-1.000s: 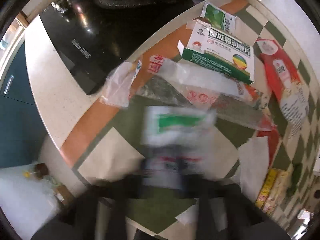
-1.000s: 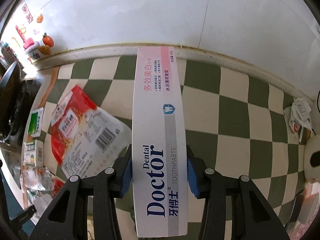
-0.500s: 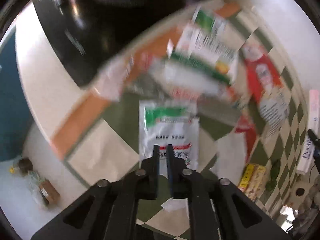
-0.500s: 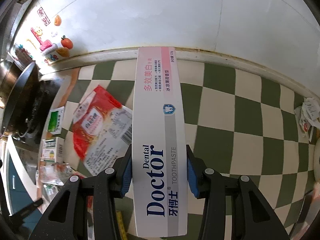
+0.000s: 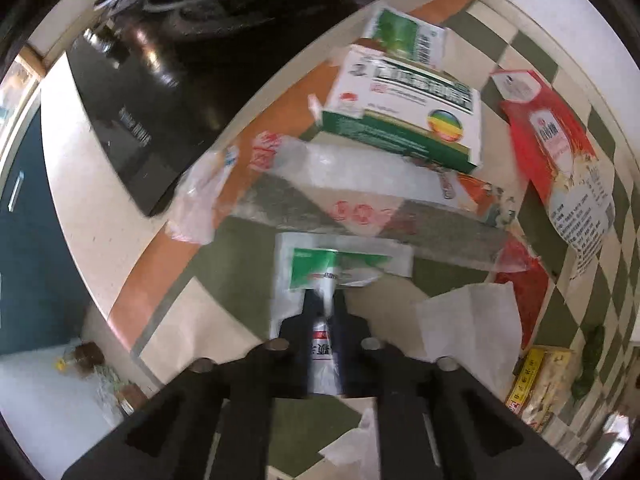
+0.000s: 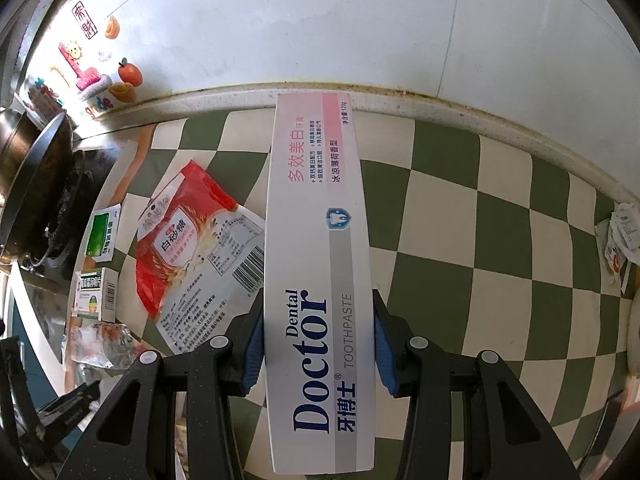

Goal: Collect trash
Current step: 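Lift the Dental Doctor box with the right tool while the left tool lifts the white sachet, then carry both items over the white bin and open both tools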

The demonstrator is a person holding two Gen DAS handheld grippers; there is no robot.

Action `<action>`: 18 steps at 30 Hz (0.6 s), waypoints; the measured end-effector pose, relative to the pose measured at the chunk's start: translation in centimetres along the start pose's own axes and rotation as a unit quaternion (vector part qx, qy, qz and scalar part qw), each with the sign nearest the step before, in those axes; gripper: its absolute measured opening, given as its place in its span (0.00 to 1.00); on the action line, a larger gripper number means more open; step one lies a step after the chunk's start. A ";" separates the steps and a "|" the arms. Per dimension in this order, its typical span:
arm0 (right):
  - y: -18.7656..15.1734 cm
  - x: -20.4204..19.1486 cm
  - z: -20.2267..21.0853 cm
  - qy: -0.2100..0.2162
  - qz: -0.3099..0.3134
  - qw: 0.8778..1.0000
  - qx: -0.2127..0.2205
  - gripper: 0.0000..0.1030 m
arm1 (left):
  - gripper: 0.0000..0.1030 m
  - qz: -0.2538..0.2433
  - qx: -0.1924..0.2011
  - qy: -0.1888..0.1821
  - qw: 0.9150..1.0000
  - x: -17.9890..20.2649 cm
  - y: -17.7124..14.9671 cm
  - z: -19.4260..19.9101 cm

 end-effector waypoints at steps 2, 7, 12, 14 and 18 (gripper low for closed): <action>0.2 -0.1 0.2 0.003 0.001 1.000 0.001 0.47 | 0.02 0.013 0.002 -0.005 1.000 -1.3 0.2 0.4; 0.7 -2.0 1.6 0.025 0.019 0.999 0.008 0.47 | 0.02 0.029 0.038 -0.002 0.999 -3.5 0.7 3.0; 0.4 -6.2 4.2 0.064 0.056 0.996 0.014 0.47 | 0.02 0.052 0.090 0.009 0.995 -5.9 -1.2 8.2; -0.2 -8.4 5.4 0.081 0.077 0.994 0.014 0.47 | 0.02 0.069 0.105 0.010 0.992 -4.6 -2.0 9.1; -3.2 -14.6 7.9 0.124 0.131 0.984 0.006 0.46 | 0.02 0.101 0.127 0.010 0.987 -3.8 -9.0 13.1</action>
Point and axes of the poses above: each gripper's, at about its wrist camera, not at the fingertips, and z roughly against the way its jaws point, x to its right, y to its top, the point moved 8 cm from there along -z, roughly the way its jaws point, and after that the axes turned 2 degrees about -x, right-handed, at the moved point
